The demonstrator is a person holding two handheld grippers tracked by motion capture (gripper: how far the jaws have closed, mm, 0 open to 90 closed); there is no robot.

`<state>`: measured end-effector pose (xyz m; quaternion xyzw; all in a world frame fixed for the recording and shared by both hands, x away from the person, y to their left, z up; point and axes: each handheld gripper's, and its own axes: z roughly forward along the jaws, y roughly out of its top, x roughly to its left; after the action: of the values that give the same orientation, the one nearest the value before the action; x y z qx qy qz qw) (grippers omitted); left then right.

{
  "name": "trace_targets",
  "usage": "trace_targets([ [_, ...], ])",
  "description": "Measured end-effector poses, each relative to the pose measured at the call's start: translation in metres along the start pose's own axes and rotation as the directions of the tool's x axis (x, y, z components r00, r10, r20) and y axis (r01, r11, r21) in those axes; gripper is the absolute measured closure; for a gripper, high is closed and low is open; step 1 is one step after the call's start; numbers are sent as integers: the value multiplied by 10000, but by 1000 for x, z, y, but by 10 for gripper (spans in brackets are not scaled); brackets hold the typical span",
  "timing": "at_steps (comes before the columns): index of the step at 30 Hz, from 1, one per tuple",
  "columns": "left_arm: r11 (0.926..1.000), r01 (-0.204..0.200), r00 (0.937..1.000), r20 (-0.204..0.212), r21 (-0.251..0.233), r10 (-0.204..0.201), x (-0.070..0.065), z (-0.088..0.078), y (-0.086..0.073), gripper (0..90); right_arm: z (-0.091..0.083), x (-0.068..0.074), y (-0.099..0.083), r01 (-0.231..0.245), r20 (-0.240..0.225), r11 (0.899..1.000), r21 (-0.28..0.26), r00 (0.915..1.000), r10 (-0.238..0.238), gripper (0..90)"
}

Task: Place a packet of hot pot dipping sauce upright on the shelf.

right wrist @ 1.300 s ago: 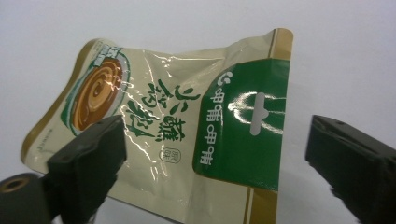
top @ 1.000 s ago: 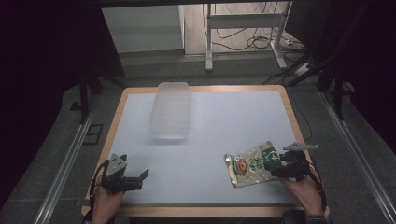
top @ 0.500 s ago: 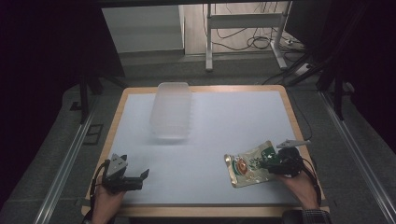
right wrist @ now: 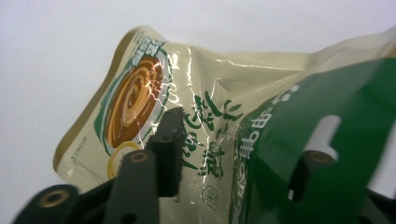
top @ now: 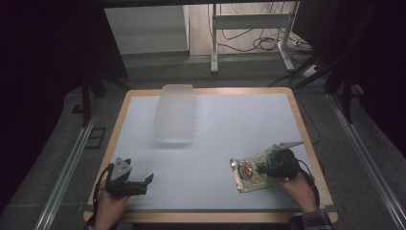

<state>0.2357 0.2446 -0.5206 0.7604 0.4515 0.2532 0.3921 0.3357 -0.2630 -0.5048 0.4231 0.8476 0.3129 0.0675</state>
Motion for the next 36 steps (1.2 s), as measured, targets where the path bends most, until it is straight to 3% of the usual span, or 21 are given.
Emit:
trace_targets([
  [14, 10000, -73, 10000, 16, 67, 73, -1, 2, 1, 7, 6, 6, 3, 301, 713, 9995, 134, 9970, -310, 764],
  [20, 9999, -98, 10000, 5, 78, 98, -1, 2, 1, 7, 7, 9, 3, -21, 675, 9997, 253, 9977, 4, 873],
  [25, 10000, -71, 10000, -42, 55, 71, 0, 1, 0, 7, 6, 9, 5, -110, 689, 9995, 300, 9976, 89, 888],
  [36, 10000, -34, 10000, -19, 7, 34, 0, 0, 0, 7, -4, 21, 7, 933, 1081, 9956, 15, 9898, -929, 891],
])
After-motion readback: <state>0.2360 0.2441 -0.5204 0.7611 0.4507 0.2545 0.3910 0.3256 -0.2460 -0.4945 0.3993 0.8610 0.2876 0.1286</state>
